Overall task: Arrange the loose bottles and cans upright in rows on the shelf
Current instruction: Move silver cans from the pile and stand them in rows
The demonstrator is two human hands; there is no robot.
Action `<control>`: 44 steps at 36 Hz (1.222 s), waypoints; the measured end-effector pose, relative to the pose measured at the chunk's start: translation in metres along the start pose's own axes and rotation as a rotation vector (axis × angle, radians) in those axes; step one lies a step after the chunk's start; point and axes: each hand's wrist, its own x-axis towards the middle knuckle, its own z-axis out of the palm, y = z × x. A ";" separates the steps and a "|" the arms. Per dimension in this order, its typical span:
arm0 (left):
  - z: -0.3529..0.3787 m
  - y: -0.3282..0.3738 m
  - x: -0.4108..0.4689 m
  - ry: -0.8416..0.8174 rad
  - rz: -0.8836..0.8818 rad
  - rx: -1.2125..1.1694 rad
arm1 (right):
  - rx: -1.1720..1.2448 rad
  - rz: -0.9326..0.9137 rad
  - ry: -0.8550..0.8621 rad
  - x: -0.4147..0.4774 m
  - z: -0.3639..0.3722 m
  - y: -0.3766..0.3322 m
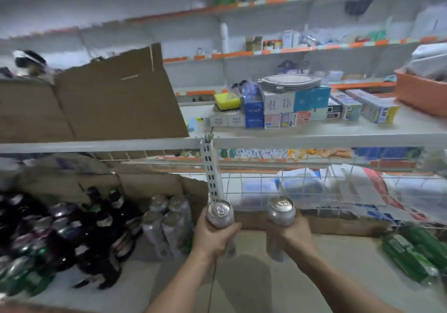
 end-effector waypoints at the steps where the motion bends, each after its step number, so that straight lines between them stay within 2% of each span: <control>1: -0.011 0.001 -0.003 0.018 0.004 -0.012 | 0.001 -0.020 -0.039 -0.004 0.011 -0.007; 8: -0.100 -0.005 -0.018 0.181 0.008 -0.005 | 0.024 -0.075 -0.251 -0.031 0.094 -0.026; 14: -0.170 -0.025 -0.018 0.232 0.005 0.039 | -0.007 -0.074 -0.302 -0.058 0.165 -0.020; 23: -0.235 -0.074 0.005 0.065 -0.045 0.045 | -0.093 -0.014 -0.137 -0.092 0.241 0.003; 28: -0.236 -0.090 0.013 -0.061 -0.092 0.024 | -0.142 0.061 -0.077 -0.089 0.251 0.039; 31: -0.231 -0.101 0.017 -0.139 -0.130 0.009 | -0.158 0.077 -0.030 -0.091 0.254 0.038; 40: -0.220 -0.118 0.044 -0.156 -0.123 0.039 | -0.118 0.129 -0.026 -0.078 0.266 0.035; 44: -0.221 -0.116 0.044 -0.193 -0.143 0.037 | -0.166 0.066 -0.051 -0.072 0.274 0.033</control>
